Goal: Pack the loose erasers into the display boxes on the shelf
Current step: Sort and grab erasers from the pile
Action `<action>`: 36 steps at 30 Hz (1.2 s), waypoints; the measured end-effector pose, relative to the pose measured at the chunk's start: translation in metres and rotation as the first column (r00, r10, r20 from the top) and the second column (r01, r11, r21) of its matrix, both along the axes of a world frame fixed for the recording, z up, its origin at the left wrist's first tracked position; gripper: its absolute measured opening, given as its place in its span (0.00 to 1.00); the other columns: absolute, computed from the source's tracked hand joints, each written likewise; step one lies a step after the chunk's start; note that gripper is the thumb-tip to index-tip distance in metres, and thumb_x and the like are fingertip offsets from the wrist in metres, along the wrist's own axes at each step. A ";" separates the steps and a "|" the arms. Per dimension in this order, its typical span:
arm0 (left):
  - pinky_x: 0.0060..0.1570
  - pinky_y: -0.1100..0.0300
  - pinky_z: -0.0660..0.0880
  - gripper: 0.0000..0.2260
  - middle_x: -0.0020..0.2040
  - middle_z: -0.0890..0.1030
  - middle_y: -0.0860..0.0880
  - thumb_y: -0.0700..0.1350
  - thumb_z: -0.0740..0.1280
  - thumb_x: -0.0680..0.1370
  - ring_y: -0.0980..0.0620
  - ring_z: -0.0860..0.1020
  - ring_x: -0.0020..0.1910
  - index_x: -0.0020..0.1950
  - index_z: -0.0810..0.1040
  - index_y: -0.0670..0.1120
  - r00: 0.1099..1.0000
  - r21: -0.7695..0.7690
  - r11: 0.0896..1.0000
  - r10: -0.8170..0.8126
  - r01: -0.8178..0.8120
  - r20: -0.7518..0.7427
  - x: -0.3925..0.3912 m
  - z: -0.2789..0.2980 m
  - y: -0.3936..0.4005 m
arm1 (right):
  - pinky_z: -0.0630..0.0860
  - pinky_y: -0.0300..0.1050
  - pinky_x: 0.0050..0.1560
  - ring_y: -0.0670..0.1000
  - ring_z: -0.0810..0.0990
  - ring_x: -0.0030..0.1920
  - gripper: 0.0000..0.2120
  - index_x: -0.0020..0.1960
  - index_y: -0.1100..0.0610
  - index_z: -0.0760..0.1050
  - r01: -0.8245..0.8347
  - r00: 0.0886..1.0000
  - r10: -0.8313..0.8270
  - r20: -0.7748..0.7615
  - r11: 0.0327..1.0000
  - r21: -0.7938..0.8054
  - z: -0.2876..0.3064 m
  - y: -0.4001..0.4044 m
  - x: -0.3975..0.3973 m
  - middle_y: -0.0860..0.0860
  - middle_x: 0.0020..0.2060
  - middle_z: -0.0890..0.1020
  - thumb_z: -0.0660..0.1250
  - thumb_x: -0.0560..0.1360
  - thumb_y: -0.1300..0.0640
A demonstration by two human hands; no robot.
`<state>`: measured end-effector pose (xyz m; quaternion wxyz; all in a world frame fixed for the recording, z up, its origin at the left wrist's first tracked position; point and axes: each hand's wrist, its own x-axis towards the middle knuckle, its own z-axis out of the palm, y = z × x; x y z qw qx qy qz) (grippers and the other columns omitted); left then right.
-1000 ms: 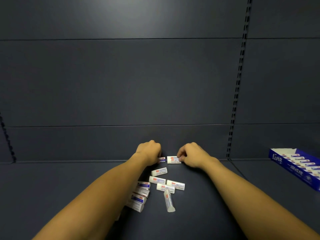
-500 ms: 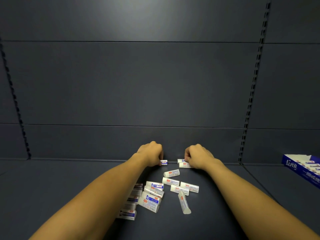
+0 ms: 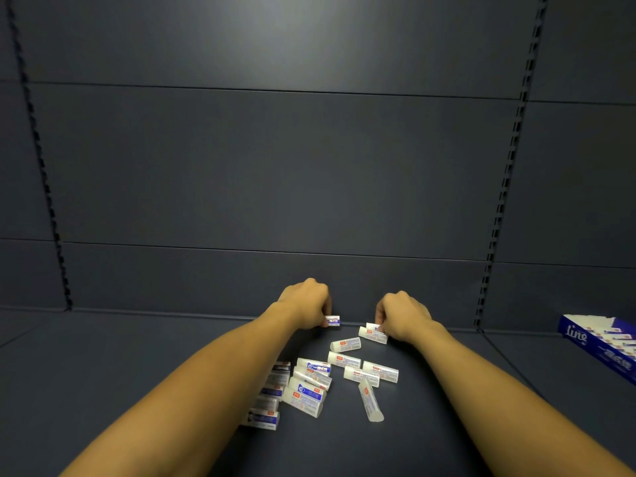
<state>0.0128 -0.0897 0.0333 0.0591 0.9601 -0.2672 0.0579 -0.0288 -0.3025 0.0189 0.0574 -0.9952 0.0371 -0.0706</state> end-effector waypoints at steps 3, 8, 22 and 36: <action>0.47 0.55 0.77 0.09 0.54 0.84 0.48 0.47 0.74 0.77 0.48 0.81 0.51 0.56 0.85 0.48 1.000 -0.012 1.000 -0.014 0.014 -0.010 -0.003 0.006 0.002 | 0.80 0.48 0.47 0.53 0.81 0.47 0.05 0.44 0.51 0.82 0.032 0.999 -0.032 0.018 0.999 -0.002 0.004 0.001 -0.007 0.50 0.46 0.82 0.70 0.73 0.59; 0.46 0.54 0.77 0.09 0.55 0.83 0.49 0.48 0.75 0.76 0.47 0.80 0.52 0.55 0.86 0.49 0.999 -0.026 0.999 -0.029 0.030 0.023 -0.009 0.020 0.001 | 0.80 0.50 0.50 0.55 0.81 0.49 0.03 0.46 0.50 0.82 0.070 0.994 -0.073 0.080 0.997 0.035 0.018 -0.006 -0.024 0.51 0.49 0.82 0.74 0.73 0.55; 0.42 0.55 0.74 0.08 0.53 0.83 0.48 0.48 0.75 0.75 0.45 0.82 0.51 0.53 0.85 0.50 0.977 0.009 0.987 -0.162 0.163 0.139 -0.051 0.036 -0.073 | 0.81 0.51 0.46 0.55 0.82 0.46 0.09 0.51 0.50 0.85 0.337 0.935 -0.335 0.115 0.941 -0.005 0.048 -0.044 -0.124 0.51 0.48 0.83 0.71 0.74 0.59; 0.40 0.55 0.75 0.07 0.49 0.82 0.48 0.44 0.73 0.74 0.45 0.81 0.44 0.52 0.84 0.48 0.972 0.053 0.990 -0.135 0.127 0.194 -0.120 0.035 -0.143 | 0.81 0.52 0.52 0.55 0.82 0.49 0.07 0.52 0.52 0.84 0.430 0.899 -0.428 0.097 0.903 -0.001 0.049 -0.120 -0.218 0.53 0.51 0.83 0.71 0.75 0.57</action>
